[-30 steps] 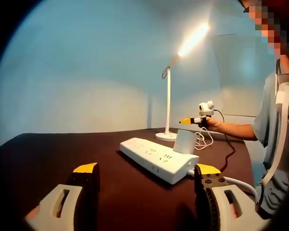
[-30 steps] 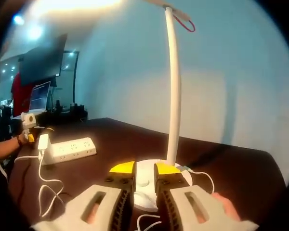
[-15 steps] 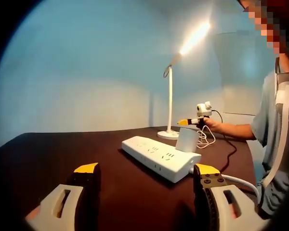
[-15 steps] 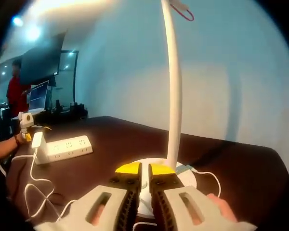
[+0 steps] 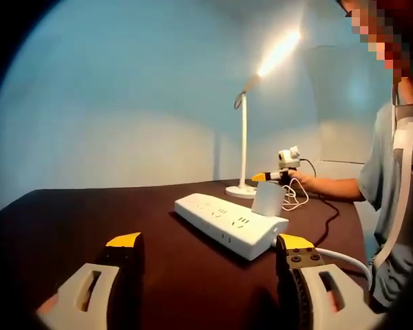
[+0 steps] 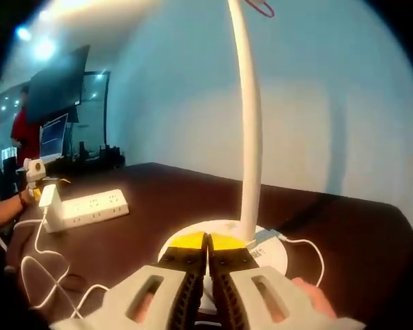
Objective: Insert the desk lamp plug into the socket, turn on the power strip switch, turn on the lamp switch, then turn off the lamp switch, turn off the power strip switch, and remove the plug from the socket.
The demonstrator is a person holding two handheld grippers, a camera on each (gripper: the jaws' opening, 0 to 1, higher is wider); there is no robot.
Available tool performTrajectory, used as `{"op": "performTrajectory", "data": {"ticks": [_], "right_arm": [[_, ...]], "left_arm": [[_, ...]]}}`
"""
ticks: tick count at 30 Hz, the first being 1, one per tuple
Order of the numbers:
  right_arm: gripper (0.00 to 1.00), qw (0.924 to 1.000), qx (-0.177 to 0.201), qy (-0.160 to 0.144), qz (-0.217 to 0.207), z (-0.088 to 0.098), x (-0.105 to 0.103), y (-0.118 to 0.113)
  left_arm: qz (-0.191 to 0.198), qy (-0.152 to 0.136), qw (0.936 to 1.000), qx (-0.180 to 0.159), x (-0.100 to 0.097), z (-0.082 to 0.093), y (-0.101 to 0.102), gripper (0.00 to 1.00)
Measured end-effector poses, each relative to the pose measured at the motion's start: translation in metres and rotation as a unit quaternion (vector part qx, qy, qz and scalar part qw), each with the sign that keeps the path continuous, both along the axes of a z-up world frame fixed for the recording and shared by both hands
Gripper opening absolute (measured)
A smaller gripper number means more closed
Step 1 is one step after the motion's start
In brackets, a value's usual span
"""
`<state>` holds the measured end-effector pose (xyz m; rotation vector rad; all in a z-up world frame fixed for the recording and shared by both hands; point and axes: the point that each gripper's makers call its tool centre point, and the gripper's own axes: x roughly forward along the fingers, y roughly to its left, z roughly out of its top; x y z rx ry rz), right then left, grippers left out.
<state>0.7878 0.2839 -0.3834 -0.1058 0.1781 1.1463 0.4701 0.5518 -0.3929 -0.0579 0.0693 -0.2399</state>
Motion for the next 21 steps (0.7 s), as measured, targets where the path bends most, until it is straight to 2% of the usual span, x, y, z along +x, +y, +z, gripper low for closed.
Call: {"op": "performTrajectory", "data": {"ticks": [4,21], "right_arm": [[0.04,1.0000,0.006,0.001,-0.002,-0.001,0.001,0.001],[0.04,0.9995,-0.025,0.005,0.018,-0.023,-0.005,0.010]], "left_arm": [[0.003,-0.018,0.9997,-0.016,-0.003,0.008,0.003,0.73],[0.006,-0.011,0.9999,-0.008,0.001,0.002,0.003,0.73]]}}
